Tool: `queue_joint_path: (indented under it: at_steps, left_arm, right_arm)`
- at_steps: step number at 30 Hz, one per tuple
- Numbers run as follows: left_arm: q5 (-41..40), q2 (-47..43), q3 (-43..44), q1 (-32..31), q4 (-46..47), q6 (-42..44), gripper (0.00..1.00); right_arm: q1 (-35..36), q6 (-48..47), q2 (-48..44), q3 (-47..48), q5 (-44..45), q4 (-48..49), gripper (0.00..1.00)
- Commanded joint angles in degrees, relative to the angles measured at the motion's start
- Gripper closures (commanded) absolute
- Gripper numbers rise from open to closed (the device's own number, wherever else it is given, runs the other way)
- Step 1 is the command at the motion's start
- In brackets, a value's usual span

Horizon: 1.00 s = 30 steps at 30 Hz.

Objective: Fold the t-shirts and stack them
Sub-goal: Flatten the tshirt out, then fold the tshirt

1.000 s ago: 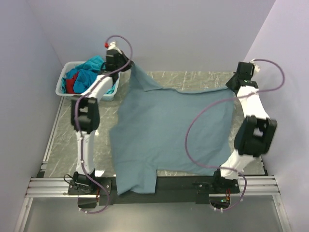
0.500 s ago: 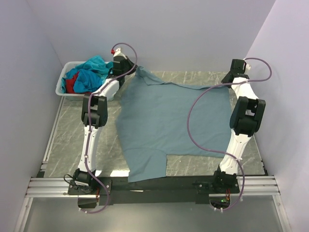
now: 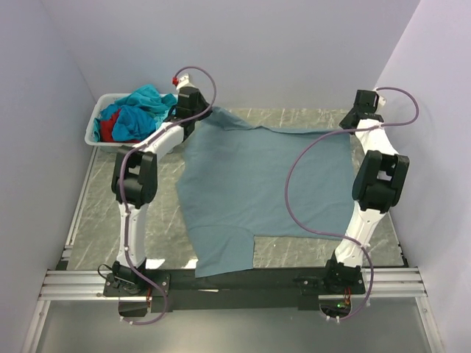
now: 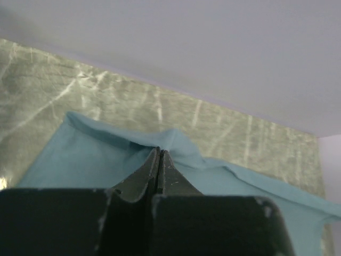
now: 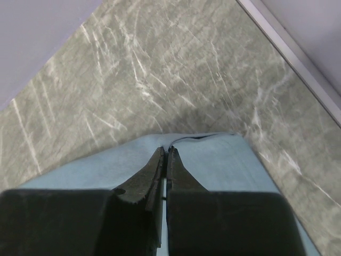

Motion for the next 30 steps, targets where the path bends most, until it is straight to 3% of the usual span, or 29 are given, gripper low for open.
queue_joint_path:
  at_steps: [1,11,26,30]
  left_arm:
    - [-6.13,-8.25,-2.16,-1.13,-4.4,-1.38,0.99]
    - [-10.36,-23.19,-16.56,-2.63,-12.68,-5.6,0.99]
    - [-21.16,-38.66,-25.54,-9.57,-30.77,-16.67,0.99]
    - [-20.21,-41.21,-28.17,-10.62,-32.19,-18.61,0.99]
  right_arm:
    - [-0.86,-1.31,-6.83,-2.14,0.56,1.72,1.0]
    - [-2.45,-3.41,-11.83,-4.25,-0.41,-1.17,1.0]
    - [-2.8,-6.75,-14.83,-4.6,-2.17,-4.96,1.0]
    - [-2.89,-7.46,-15.27,-4.78,-1.81,-5.48,1.0]
